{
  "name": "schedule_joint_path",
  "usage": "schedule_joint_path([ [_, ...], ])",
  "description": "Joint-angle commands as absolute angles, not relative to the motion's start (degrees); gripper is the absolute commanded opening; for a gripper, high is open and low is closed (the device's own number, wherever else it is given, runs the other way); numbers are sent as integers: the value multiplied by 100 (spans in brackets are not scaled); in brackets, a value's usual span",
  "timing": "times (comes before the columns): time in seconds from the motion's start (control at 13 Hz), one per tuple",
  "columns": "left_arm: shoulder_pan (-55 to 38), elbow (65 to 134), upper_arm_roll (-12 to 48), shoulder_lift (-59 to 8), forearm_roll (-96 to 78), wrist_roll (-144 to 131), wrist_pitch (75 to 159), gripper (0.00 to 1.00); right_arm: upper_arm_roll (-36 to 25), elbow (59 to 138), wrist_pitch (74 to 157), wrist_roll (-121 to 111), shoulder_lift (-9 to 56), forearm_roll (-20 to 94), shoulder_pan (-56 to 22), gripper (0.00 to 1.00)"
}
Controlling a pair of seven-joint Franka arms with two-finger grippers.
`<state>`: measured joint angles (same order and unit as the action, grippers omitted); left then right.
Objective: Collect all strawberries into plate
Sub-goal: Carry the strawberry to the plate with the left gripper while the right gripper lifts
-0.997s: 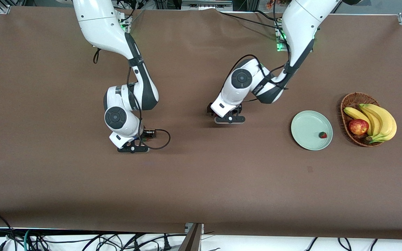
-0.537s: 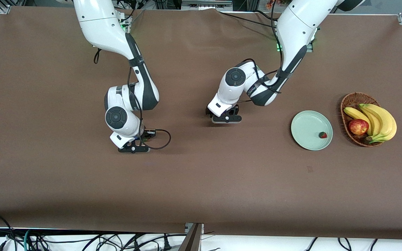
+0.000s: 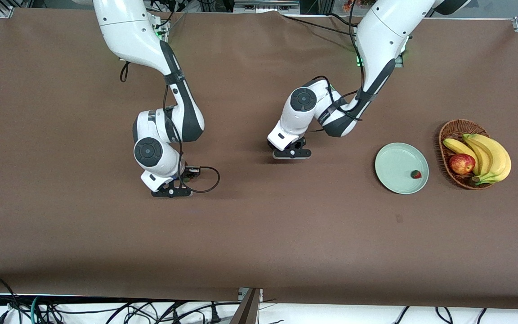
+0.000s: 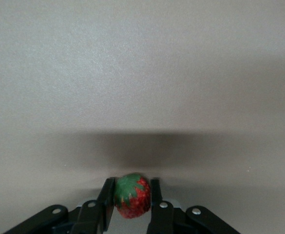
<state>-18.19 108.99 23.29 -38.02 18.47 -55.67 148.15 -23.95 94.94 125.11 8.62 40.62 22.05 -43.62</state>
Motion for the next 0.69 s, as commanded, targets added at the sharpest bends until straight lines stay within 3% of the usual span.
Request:
schedule_joint_path([
  [0.0, -1793, 10890, 2303, -3561, 2039, -5678, 14635, 8, -2452, 9081, 11824, 808, 3911, 2312, -4324, 27],
  [0.46, -1425, 10802, 2338, -2629, 2030, -4399, 12764, 8, -2330, 8166, 11144, 2098, 4016, 2329, -4368, 27],
  [0.61, -1231, 10802, 2338, -2435, 1951, -3598, 12394, 8, -1945, 7903, 11214, 2914, 4113, 2373, -4377, 27],
])
